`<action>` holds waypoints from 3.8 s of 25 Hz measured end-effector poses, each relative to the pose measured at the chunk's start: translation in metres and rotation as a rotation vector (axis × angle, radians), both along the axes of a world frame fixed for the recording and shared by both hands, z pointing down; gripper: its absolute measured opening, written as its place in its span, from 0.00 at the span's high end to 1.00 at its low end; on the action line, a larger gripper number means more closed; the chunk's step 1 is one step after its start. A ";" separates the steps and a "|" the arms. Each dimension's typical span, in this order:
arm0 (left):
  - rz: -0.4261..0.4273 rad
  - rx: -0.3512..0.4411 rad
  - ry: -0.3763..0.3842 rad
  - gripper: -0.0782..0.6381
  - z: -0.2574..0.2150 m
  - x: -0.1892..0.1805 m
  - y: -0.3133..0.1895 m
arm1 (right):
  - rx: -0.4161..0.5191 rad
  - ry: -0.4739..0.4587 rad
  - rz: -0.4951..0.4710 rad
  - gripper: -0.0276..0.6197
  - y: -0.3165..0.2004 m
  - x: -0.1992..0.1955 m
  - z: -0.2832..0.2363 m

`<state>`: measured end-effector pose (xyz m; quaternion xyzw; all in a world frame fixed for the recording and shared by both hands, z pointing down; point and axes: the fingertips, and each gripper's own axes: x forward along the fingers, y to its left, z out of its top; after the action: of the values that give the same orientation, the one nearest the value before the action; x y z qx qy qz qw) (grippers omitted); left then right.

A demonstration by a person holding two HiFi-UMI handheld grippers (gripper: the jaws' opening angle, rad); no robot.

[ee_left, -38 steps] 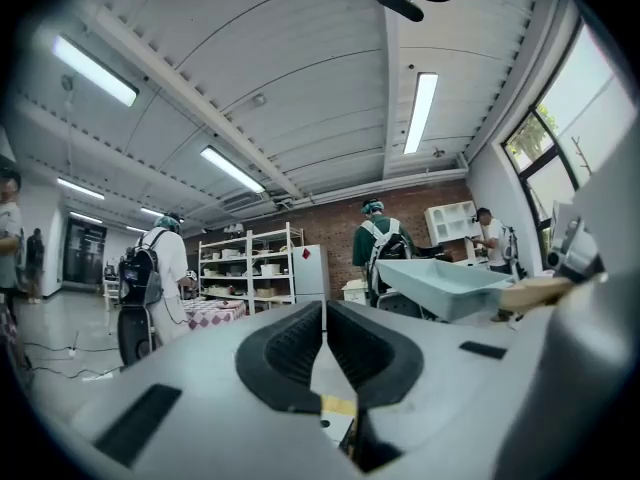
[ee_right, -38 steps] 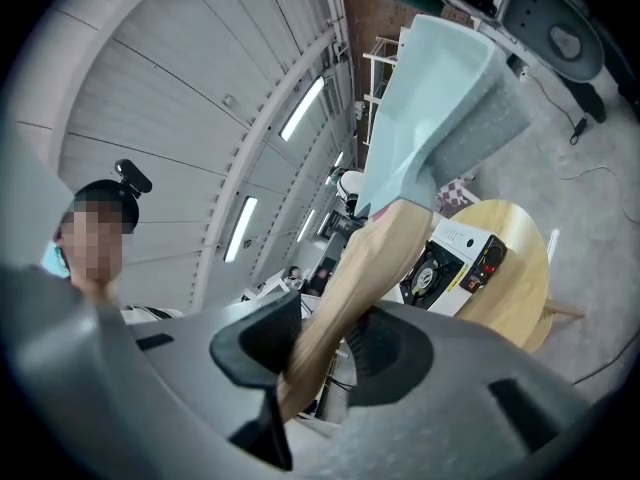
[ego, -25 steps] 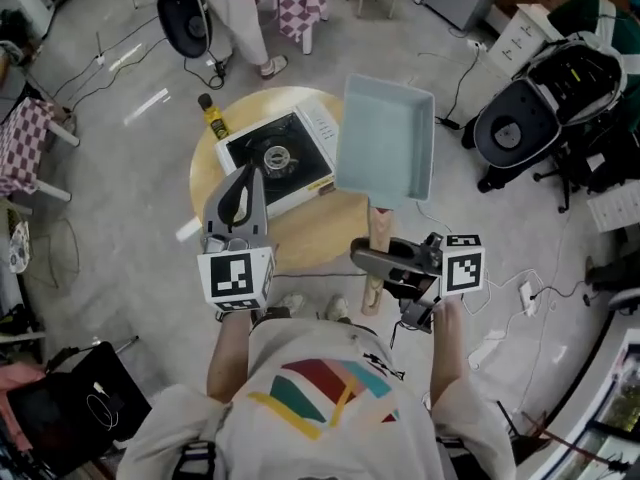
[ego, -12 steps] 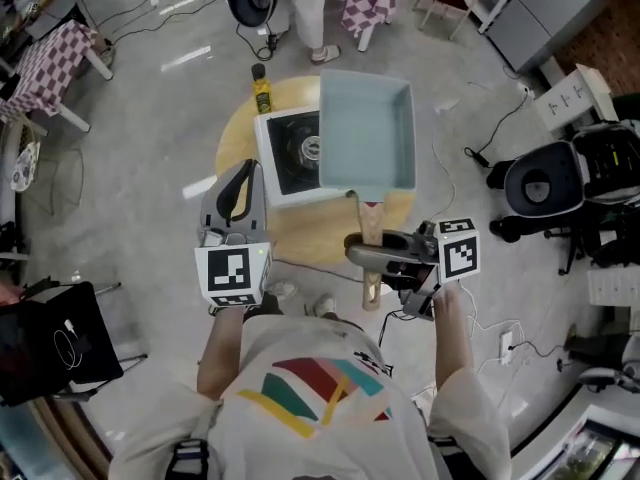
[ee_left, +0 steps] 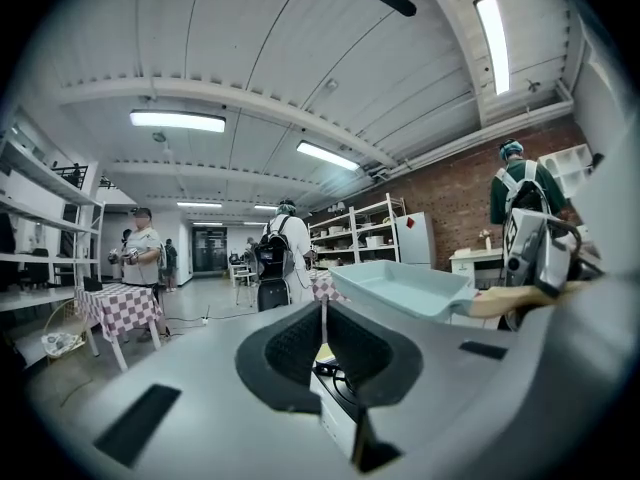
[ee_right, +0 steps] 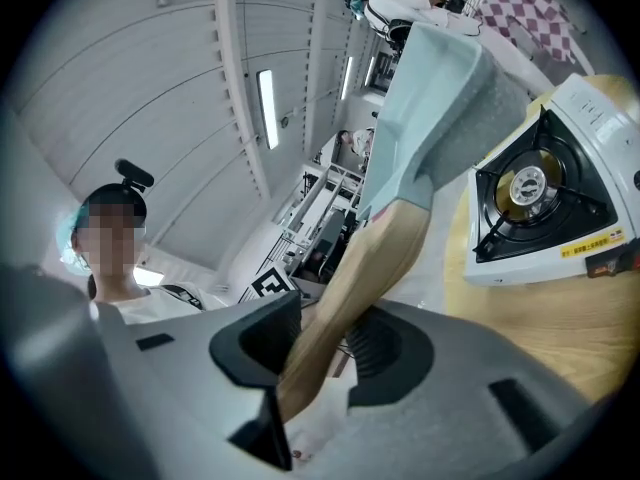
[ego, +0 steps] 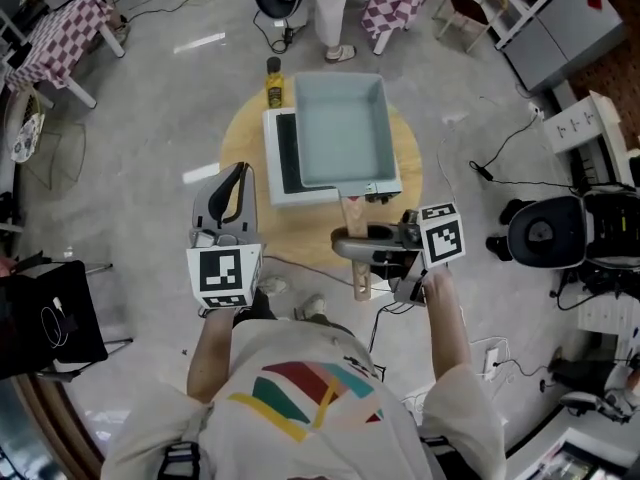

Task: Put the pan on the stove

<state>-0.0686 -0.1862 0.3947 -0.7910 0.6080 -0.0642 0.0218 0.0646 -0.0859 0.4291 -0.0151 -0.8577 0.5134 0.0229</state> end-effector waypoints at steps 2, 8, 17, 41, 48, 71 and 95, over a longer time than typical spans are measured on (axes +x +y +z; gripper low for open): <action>-0.002 -0.009 -0.005 0.87 0.002 0.000 -0.001 | -0.014 -0.006 -0.018 0.77 -0.002 -0.002 0.003; -0.008 -0.022 -0.007 0.87 0.008 -0.004 -0.006 | -0.034 0.008 -0.044 0.76 -0.014 -0.008 0.025; -0.054 -0.054 -0.030 0.87 0.020 -0.020 -0.008 | -0.093 0.017 -0.048 0.76 -0.033 -0.009 0.057; -0.089 -0.124 -0.068 0.87 0.043 -0.030 -0.012 | -0.138 0.052 -0.067 0.76 -0.066 -0.015 0.122; -0.092 -0.131 -0.069 0.87 0.048 -0.031 -0.014 | -0.139 0.056 -0.061 0.77 -0.069 -0.011 0.134; -0.082 -0.138 -0.064 0.87 0.052 -0.036 -0.010 | -0.148 0.084 -0.043 0.77 -0.073 -0.009 0.159; -0.068 -0.160 -0.037 0.87 0.060 -0.038 0.002 | -0.319 -0.058 0.089 0.64 -0.078 0.001 0.160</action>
<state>-0.1070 -0.1843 0.4543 -0.7679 0.6268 -0.1280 -0.0322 0.0654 -0.1635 0.5887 0.0046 -0.7654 0.6430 -0.0272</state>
